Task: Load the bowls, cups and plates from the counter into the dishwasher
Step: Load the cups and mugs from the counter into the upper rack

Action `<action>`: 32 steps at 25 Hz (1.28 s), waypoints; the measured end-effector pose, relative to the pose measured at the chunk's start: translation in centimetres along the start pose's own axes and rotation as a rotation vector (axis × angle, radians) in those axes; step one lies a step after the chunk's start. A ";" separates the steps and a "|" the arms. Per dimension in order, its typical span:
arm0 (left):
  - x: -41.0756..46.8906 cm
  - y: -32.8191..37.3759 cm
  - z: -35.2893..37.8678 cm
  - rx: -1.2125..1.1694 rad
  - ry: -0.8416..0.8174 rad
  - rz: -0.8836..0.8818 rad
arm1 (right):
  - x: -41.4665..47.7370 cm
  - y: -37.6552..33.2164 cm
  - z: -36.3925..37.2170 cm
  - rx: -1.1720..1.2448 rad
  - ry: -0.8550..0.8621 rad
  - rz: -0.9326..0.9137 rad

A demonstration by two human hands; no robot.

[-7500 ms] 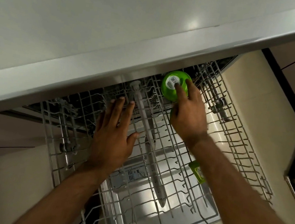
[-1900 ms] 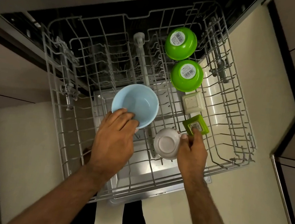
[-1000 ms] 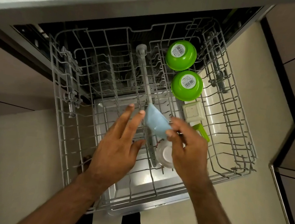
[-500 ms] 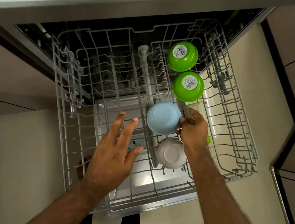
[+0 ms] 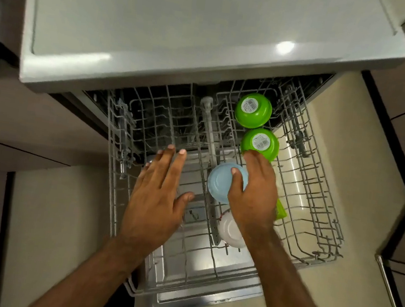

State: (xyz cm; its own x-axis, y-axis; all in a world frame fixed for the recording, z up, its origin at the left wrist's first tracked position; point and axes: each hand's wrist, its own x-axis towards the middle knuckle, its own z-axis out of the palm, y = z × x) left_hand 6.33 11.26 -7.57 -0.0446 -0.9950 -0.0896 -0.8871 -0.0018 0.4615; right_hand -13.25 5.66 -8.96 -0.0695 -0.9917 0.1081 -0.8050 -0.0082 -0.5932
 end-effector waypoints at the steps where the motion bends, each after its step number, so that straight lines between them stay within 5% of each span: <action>1: 0.3 0.3 -1.2 0.018 0.018 0.002 | 0.3 -1.6 -0.9 -0.010 0.003 -0.063; 11: 1.9 2.8 -17.1 0.080 0.299 -0.011 | 4.8 -17.0 -9.3 0.022 -0.014 -0.414; 18: 2.1 -2.1 -28.3 0.131 0.472 -0.126 | 6.9 -27.7 -10.9 0.003 -0.053 -0.572; 24: 6.0 -10.2 -35.1 0.102 0.511 -0.202 | 12.0 -37.4 -6.0 -0.020 -0.104 -0.685; 32: 19.8 -27.4 -39.5 0.062 0.488 -0.247 | 24.1 -48.9 8.9 -0.022 -0.158 -0.562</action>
State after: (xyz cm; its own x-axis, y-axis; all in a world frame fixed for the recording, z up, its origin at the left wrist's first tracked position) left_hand 47.91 -12.37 12.92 0.3732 -0.8968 0.2376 -0.8702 -0.2496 0.4247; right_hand 29.64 -18.98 15.56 0.4593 -0.8431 0.2798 -0.7051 -0.5376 -0.4624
